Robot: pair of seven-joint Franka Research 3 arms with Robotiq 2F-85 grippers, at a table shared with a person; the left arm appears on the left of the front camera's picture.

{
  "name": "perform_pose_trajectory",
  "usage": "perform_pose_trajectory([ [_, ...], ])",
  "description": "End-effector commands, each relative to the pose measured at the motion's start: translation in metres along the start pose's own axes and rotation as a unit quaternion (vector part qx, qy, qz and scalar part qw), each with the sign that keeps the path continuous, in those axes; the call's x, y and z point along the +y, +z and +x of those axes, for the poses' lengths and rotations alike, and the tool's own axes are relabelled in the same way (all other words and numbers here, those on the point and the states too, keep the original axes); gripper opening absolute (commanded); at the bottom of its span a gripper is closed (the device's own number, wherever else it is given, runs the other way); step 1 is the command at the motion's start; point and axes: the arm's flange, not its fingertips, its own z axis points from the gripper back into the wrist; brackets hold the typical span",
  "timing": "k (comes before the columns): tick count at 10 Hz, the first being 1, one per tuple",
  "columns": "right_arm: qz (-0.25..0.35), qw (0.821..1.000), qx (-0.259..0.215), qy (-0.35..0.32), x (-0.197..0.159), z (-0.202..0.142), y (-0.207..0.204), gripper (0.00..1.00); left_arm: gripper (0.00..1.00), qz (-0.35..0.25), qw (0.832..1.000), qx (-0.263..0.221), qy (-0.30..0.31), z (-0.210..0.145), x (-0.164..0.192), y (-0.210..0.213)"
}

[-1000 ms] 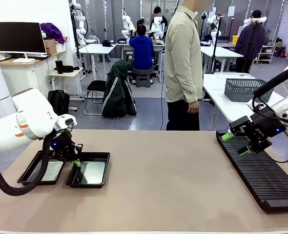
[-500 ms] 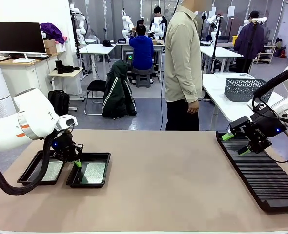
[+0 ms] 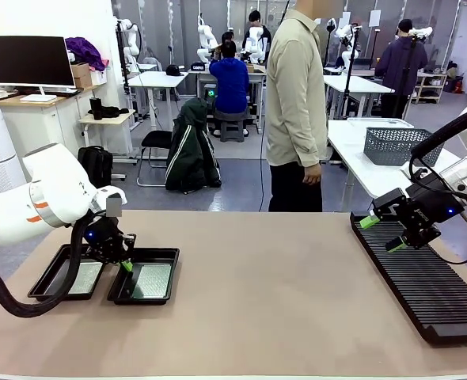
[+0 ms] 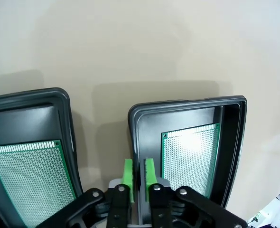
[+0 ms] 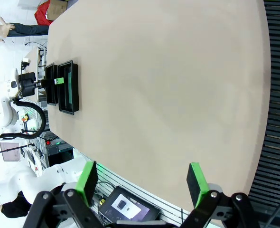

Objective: Inspect and transfer BCBs to ESD trays.
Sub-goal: Pick up the ESD tray and place it on the left side of the table.

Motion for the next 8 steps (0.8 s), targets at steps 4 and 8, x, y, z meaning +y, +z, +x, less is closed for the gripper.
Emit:
perform_pose_trajectory([
  [4,0.003,1.0,-0.001,-0.004,0.0,-0.001,-0.001,1.0,0.45,0.009,1.0,-0.001,0.0,0.0,-0.001,0.009],
  [8,0.003,1.0,-0.001,-0.004,0.0,-0.001,-0.001,1.0,0.7,0.03,1.0,-0.001,-0.004,0.001,-0.01,0.025],
])
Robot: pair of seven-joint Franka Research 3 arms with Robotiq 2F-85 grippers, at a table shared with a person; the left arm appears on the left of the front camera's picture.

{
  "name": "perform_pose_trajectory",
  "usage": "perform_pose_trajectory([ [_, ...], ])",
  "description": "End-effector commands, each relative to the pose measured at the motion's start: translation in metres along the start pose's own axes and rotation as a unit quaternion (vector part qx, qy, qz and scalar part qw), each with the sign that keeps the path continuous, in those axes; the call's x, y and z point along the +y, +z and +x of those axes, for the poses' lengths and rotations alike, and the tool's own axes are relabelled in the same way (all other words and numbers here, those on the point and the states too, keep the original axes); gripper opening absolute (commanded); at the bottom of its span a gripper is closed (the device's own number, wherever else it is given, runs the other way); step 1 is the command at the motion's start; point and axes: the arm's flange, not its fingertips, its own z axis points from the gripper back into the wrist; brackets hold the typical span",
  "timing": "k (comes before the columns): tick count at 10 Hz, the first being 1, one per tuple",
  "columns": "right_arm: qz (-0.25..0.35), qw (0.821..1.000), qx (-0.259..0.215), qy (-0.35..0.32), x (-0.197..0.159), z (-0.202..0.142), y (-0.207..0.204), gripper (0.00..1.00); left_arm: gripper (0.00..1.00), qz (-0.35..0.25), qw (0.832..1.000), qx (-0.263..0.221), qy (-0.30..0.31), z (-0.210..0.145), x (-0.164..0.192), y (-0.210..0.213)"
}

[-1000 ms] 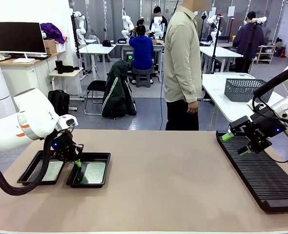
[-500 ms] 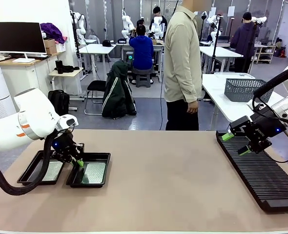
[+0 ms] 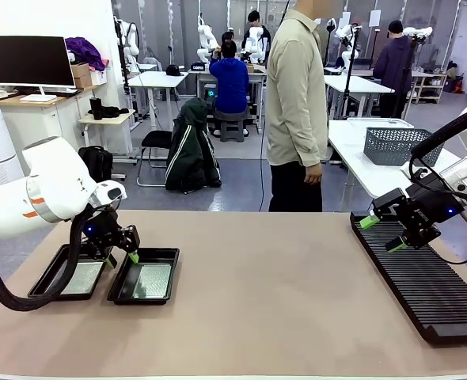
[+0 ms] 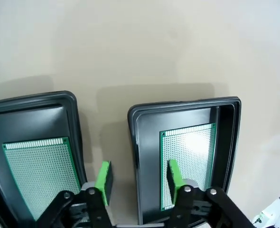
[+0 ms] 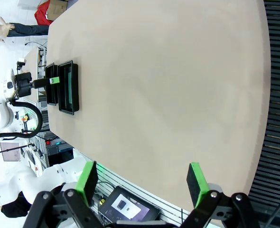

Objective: Inspect and transfer BCBs to ESD trays.
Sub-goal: Pick up the ESD tray and place it on the left side of the table.

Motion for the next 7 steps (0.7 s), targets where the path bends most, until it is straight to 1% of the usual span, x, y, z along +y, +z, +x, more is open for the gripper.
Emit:
perform_pose_trajectory([
  [1,0.003,1.0,-0.001,-0.004,0.0,-0.001,-0.001,1.0,0.75,0.021,1.0,0.009,0.003,-0.001,-0.007,0.013],
  [4,0.003,1.0,-0.001,-0.004,0.0,-0.001,-0.001,1.0,0.96,0.035,0.999,0.008,-0.003,0.001,-0.017,0.024],
  [5,0.003,1.0,-0.001,-0.004,0.0,-0.001,-0.001,1.0,1.0,0.039,0.999,0.007,-0.007,0.0,-0.02,0.03],
  [7,0.003,1.0,-0.001,-0.004,0.0,-0.001,-0.001,1.0,1.0,0.053,0.998,0.005,-0.014,-0.003,-0.029,0.044],
])
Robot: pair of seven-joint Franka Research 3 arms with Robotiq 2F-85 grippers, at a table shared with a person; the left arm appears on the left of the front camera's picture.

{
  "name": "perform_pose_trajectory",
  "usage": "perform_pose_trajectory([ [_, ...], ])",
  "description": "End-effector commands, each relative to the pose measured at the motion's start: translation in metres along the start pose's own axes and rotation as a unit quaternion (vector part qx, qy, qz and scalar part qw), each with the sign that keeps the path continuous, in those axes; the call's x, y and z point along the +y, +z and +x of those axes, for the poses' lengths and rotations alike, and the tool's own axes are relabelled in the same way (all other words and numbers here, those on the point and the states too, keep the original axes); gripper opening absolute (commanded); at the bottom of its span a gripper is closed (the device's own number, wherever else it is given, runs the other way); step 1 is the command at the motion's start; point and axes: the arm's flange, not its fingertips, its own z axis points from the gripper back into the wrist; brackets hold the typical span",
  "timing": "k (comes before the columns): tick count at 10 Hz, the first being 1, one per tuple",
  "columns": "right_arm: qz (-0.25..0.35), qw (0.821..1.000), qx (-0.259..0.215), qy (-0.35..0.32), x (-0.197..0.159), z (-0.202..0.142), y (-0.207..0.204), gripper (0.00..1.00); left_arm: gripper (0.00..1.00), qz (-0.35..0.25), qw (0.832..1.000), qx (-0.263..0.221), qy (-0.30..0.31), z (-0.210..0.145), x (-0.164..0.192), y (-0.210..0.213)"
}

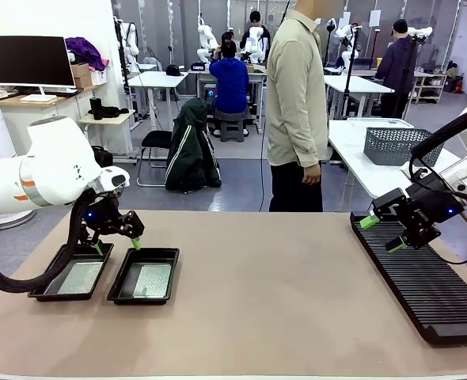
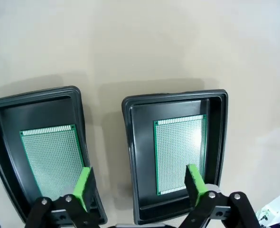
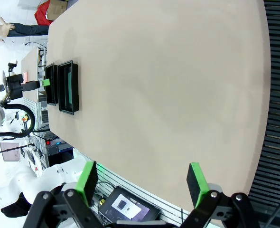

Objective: Inspect and transfer BCBs to ESD trays.
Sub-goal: Pick up the ESD tray and place it on the left side of the table.

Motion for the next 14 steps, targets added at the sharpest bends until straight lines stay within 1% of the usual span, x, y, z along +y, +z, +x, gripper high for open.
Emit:
perform_pose_trajectory([
  [1,0.003,1.0,-0.001,-0.004,0.0,-0.001,-0.001,1.0,1.0,0.025,1.0,0.003,0.001,-0.004,-0.01,0.019],
  [5,0.003,1.0,-0.001,-0.004,0.0,-0.001,-0.001,1.0,1.0,0.065,0.998,0.009,0.002,-0.013,-0.017,0.052],
  [9,0.003,1.0,-0.001,-0.004,0.0,-0.001,-0.001,1.0,1.0,0.088,0.996,0.016,0.006,-0.017,-0.022,0.065],
  [11,0.003,1.0,-0.001,-0.004,0.0,-0.001,-0.001,1.0,1.0,0.094,0.995,0.016,0.003,-0.016,-0.025,0.067],
  [12,0.003,1.0,-0.001,-0.004,0.0,-0.001,-0.001,1.0,1.0,0.07,0.997,0.011,-0.004,-0.018,-0.021,0.062],
  [14,0.003,1.0,-0.001,-0.004,0.0,-0.001,-0.001,1.0,1.0,0.07,0.997,0.011,-0.004,-0.018,-0.021,0.062],
])
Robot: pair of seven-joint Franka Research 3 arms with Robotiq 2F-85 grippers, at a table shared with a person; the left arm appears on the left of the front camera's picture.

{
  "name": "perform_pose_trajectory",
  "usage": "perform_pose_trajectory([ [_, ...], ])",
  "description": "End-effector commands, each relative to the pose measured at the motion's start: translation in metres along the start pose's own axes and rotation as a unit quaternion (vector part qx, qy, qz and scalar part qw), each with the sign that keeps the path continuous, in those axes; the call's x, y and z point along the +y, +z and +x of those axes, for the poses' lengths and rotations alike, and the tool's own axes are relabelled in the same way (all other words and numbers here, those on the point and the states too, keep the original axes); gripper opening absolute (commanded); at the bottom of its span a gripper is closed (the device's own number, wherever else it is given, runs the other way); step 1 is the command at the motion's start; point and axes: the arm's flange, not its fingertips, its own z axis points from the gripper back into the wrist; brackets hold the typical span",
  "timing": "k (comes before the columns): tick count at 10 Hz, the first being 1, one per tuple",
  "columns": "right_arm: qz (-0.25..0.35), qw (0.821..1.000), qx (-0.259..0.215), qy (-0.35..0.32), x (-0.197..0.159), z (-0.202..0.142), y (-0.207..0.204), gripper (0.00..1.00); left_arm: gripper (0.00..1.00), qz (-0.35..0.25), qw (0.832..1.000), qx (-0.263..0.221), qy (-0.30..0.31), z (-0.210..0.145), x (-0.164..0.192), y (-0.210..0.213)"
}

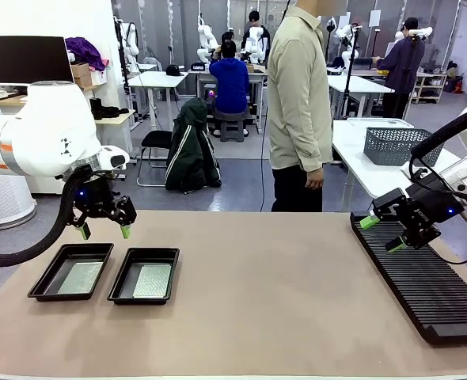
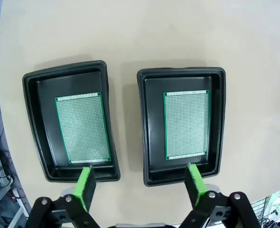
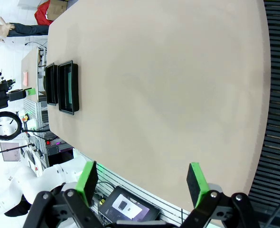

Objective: Inspect and transfer BCBs to ESD trays.
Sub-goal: Pick up the ESD tray and place it on the left side of the table.

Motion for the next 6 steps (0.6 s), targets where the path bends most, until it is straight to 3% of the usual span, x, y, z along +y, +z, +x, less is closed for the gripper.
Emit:
perform_pose_trajectory([
  [1,0.003,1.0,-0.001,-0.004,0.0001,-0.0005,-0.0014,1.0,1.0,-0.002,1.0,-0.001,0.003,-0.0007,0.0015,-0.0012],
  [6,0.003,1.0,-0.001,-0.004,0.0001,-0.0005,-0.0014,1.0,1.0,-0.002,1.0,-0.001,0.003,-0.0007,0.0015,-0.0012],
])
